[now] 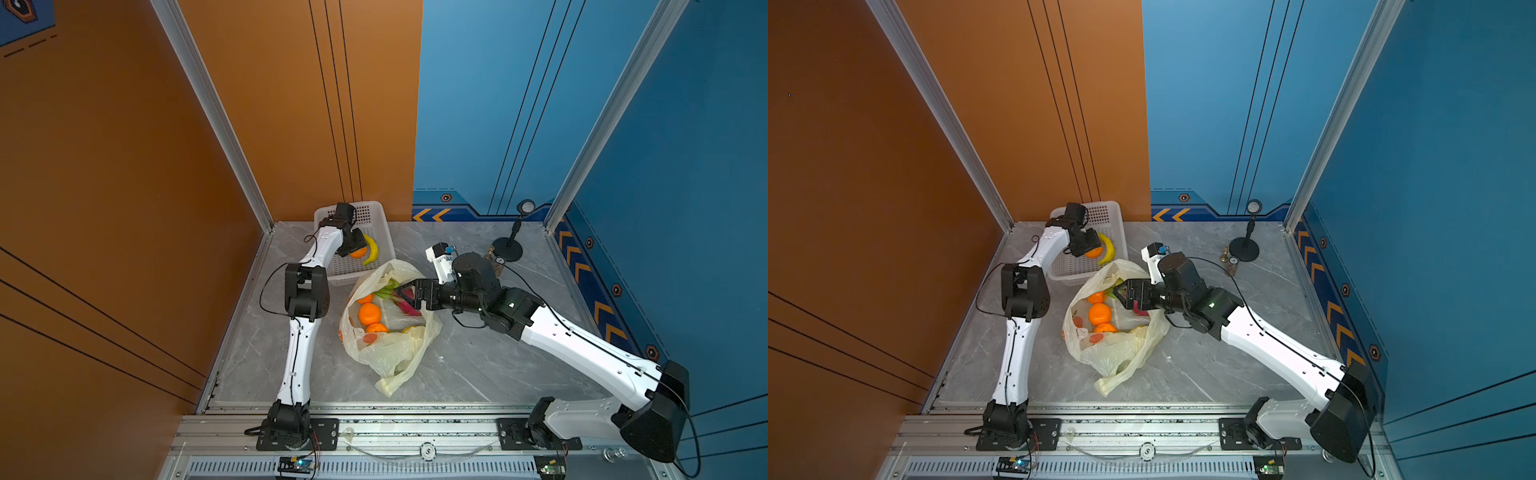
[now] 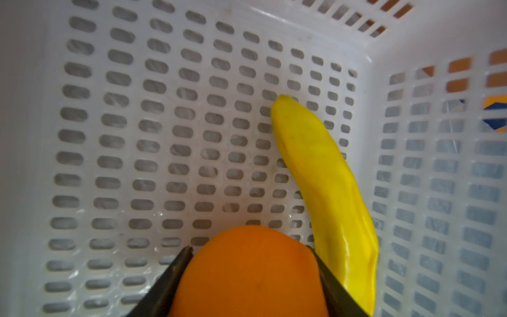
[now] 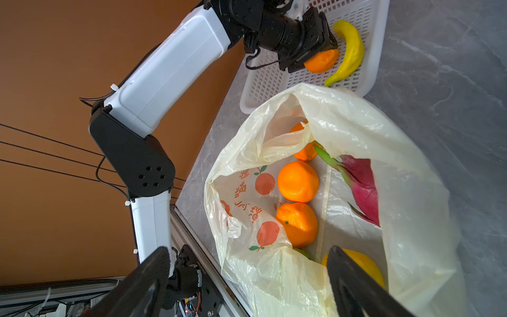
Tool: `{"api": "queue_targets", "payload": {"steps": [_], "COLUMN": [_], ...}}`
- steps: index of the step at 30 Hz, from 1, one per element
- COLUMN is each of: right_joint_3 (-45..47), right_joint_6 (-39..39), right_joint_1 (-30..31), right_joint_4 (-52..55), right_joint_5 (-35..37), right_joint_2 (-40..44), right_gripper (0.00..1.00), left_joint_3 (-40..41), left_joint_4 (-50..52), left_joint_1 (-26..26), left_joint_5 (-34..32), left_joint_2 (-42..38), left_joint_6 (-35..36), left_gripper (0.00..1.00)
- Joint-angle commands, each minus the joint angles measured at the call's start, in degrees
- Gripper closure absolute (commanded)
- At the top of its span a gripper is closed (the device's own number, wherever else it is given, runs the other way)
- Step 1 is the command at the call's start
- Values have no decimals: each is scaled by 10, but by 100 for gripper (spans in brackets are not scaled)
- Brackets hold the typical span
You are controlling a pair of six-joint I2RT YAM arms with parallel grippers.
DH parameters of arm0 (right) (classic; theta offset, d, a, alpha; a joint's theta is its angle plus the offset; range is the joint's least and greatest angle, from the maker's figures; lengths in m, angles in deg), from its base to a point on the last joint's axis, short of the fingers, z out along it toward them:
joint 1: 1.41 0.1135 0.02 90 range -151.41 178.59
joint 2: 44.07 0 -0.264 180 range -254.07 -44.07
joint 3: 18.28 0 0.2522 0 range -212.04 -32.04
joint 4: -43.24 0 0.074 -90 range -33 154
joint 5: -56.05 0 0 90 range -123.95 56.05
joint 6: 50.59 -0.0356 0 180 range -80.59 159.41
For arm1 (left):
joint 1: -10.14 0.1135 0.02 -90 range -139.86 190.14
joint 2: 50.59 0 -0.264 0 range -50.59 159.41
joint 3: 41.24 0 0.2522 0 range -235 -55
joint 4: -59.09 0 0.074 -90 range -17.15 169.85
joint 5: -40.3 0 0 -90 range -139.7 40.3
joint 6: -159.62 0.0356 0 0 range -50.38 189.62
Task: Untie the knot of the plastic bag and take out the fruit
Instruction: Place the fruit in the basket, then pick up the fruit from the plastic bag.
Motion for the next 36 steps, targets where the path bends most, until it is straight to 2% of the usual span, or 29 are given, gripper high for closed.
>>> {"api": "queue_targets", "payload": {"steps": [1, 2, 3, 5, 14, 19, 26, 32, 36], "right_joint_3": [-30, -32, -36, -37, -31, -25, -21, -17, -27], "right_joint_6": [3, 3, 4, 6, 11, 21, 50, 42, 39], "right_joint_1": [4, 4, 5, 5, 11, 16, 39, 55, 73], "right_joint_4": [24, 25, 26, 25, 26, 36, 61, 51, 55], "right_joint_5": [15, 18, 19, 24, 25, 32, 66, 73, 93], "right_joint_2": [-8, -8, -7, -6, -3, -9, -27, -62, -101], "right_gripper": [9, 9, 9, 9, 9, 14, 25, 27, 30], "left_joint_3": [-3, -1, 1, 11, 105, 248, 480, 647, 708], "left_joint_4": [34, 34, 34, 27, -3, -81, -139, -90, -26], "left_joint_1": [11, 12, 10, 10, 9, 7, 2, -47, -126], "left_joint_5": [16, 17, 18, 27, 41, 75, 76, -14, -93], "left_joint_2": [-10, -17, -29, -53, -215, -358, -587, -775, -862], "left_joint_6": [12, 16, 20, 22, 21, 2, -7, 10, 24], "left_gripper": [18, 15, 7, 1, 0, 1, 4, 7, 8]}}
